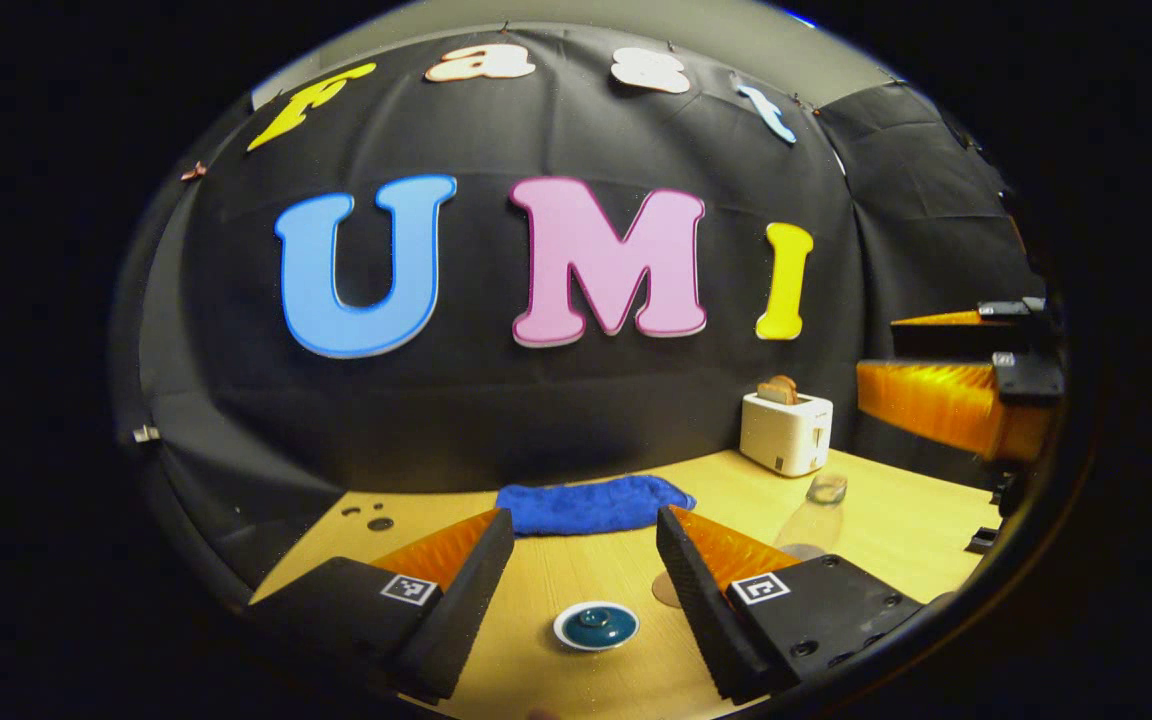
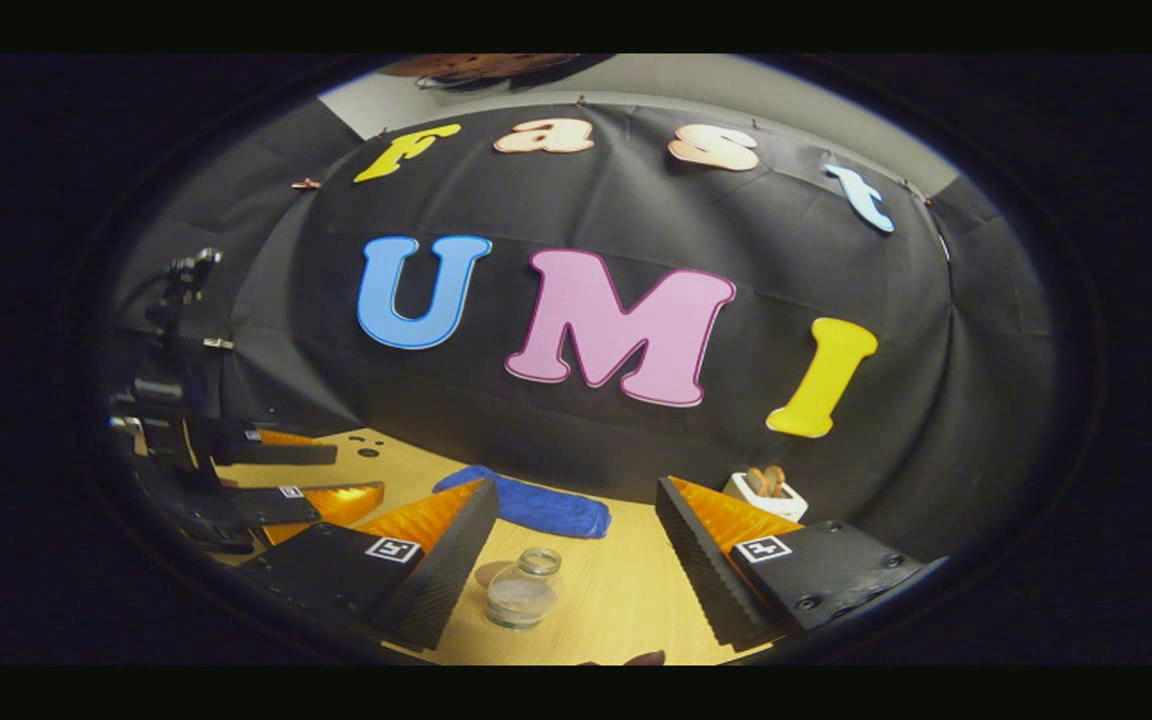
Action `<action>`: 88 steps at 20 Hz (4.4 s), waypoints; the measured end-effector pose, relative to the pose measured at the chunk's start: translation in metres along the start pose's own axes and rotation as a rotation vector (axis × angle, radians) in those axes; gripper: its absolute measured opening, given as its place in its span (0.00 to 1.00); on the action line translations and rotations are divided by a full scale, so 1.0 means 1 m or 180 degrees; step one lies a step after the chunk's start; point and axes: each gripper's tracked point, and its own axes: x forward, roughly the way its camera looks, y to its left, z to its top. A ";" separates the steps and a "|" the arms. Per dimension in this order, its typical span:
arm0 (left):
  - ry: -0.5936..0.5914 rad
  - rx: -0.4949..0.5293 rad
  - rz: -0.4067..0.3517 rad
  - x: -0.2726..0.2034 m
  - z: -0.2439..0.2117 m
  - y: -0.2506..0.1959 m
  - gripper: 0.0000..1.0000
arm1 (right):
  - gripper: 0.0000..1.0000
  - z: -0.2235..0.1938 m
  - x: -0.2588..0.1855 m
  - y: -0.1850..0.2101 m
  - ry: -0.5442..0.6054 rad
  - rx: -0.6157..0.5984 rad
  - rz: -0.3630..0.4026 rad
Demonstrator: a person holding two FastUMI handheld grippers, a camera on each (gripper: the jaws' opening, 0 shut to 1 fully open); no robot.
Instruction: Open the teacup lid with one hand, grasp the water bottle and pour water into the teacup with the other hand; after pouring, place the water bottle on the coaster and then close the teacup lid.
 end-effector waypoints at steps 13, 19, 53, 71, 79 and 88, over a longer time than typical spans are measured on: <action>0.0610 -0.0432 -0.0032 0.058 -0.129 -0.014 0.67 | 0.98 -0.067 -0.009 -0.004 0.0368 0.0084 -0.0098; 0.0640 -0.0350 -0.0008 0.064 -0.138 -0.015 0.52 | 0.98 -0.075 -0.006 -0.008 0.0390 0.0047 -0.0164; 0.0236 -0.0234 0.0382 -0.005 -0.046 0.062 0.27 | 0.75 -0.189 0.061 0.015 0.1156 -0.1328 0.0102; 0.0275 -0.0354 0.0683 -0.030 -0.064 0.101 0.30 | 0.74 -0.202 0.114 0.040 0.1144 -0.3666 0.0467; 0.0308 -0.0411 0.0676 -0.032 -0.071 0.102 0.30 | 0.74 -0.188 0.124 0.043 0.0934 -0.4323 0.0417; 0.0313 -0.0418 0.0680 -0.036 -0.071 0.102 0.30 | 0.72 -0.185 0.129 0.043 0.0886 -0.4698 0.0441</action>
